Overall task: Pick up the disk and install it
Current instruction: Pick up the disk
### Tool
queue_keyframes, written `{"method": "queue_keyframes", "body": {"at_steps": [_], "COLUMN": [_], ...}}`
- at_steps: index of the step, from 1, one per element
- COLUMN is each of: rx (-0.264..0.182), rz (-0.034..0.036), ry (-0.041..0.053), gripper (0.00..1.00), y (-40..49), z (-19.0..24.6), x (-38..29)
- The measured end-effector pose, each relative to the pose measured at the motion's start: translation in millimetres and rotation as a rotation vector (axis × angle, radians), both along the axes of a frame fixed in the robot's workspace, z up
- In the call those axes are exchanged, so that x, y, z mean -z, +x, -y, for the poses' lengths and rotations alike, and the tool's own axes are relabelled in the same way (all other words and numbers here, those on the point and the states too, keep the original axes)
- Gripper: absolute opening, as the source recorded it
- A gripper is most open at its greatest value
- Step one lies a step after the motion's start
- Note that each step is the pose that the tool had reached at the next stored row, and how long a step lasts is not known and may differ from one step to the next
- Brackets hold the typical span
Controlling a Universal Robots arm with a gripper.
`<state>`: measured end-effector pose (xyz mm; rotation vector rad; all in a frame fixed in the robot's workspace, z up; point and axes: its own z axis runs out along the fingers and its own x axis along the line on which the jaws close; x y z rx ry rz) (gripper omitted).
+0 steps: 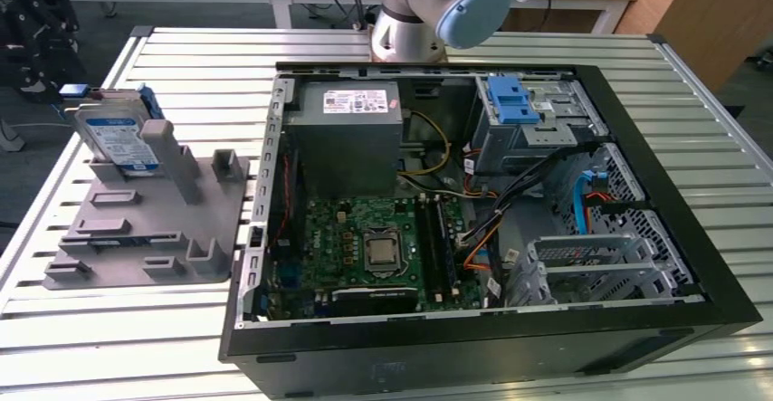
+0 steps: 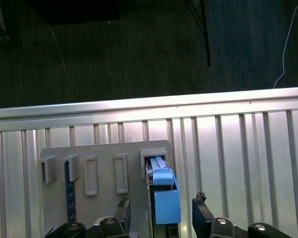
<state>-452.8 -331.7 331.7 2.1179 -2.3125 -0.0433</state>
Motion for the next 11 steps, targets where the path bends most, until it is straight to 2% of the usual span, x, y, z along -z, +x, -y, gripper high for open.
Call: {"method": "queue_keyframes", "body": {"at_steps": [6, 11], "rx": [-0.005, -0.026], "rz": [0.0083, 0.0093], "ry": [0.0007, 0.0009], "gripper": [0.60, 0.60], "y": [-0.9, -3.0], "z": [-0.2, 0.2], "x": [7.6, 15.9]}}
